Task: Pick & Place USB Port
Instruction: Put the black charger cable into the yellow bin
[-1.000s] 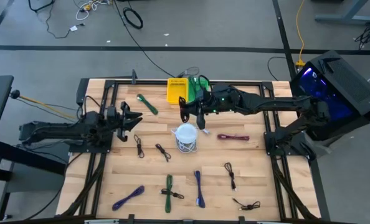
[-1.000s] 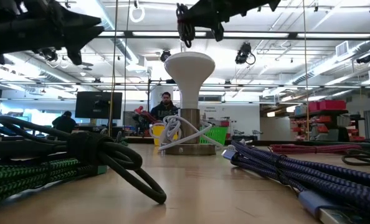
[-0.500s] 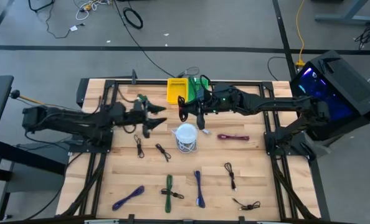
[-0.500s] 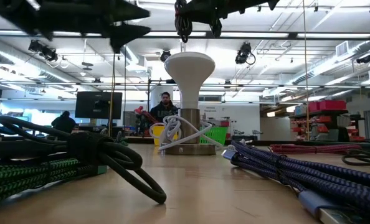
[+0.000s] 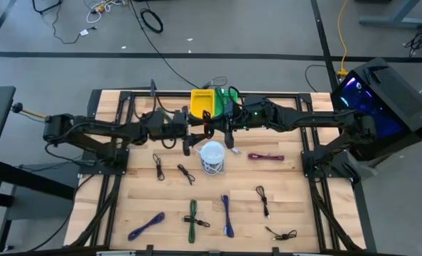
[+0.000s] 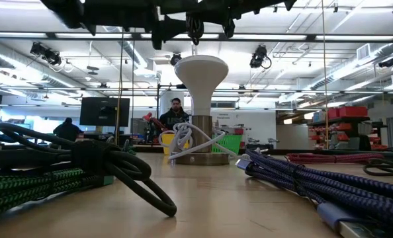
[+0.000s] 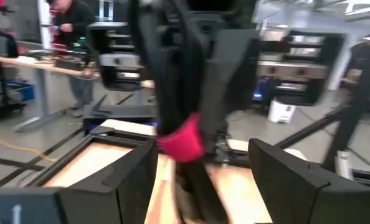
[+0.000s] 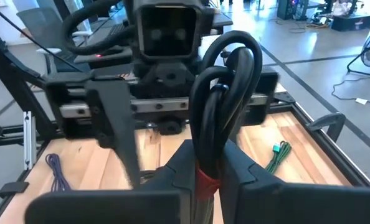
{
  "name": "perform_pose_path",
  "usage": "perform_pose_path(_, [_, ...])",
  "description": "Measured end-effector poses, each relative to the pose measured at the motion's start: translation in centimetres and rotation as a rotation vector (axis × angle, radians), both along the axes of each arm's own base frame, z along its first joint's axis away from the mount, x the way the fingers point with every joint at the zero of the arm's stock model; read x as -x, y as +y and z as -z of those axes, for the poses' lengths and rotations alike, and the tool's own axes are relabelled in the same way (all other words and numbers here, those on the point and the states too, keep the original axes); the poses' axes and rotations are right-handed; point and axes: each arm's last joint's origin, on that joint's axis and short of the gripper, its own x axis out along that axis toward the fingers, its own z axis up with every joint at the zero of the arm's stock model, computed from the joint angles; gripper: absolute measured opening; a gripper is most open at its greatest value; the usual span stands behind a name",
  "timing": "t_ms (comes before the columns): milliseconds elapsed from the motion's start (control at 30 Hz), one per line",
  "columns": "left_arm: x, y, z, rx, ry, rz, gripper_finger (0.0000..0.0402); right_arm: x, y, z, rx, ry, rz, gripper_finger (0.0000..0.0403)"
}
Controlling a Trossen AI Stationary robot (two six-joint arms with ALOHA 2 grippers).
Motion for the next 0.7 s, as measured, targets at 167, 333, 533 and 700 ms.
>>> perform_pose_path(167, [-0.8,0.2,0.2,-0.006,0.03,-0.031,0.025,-0.1,0.4,0.0,0.015,-0.002,-0.017,0.0029])
perform_pose_path(333, [-0.8,0.2,0.4,-0.026,0.058,-0.05,0.0154,-0.1,0.4,0.0,0.023,0.001,-0.012,0.0029])
perform_pose_path(533, [-0.6,0.6,0.2,-0.059,0.06,-0.043,0.0047,-0.1,0.4,0.0,0.031,-0.003,-0.007,0.0033])
perform_pose_path(700, [-0.5,1.1,0.3,-0.06,0.069,-0.05,0.0047,-0.1,0.4,0.0,0.045,-0.003,0.006,0.0044])
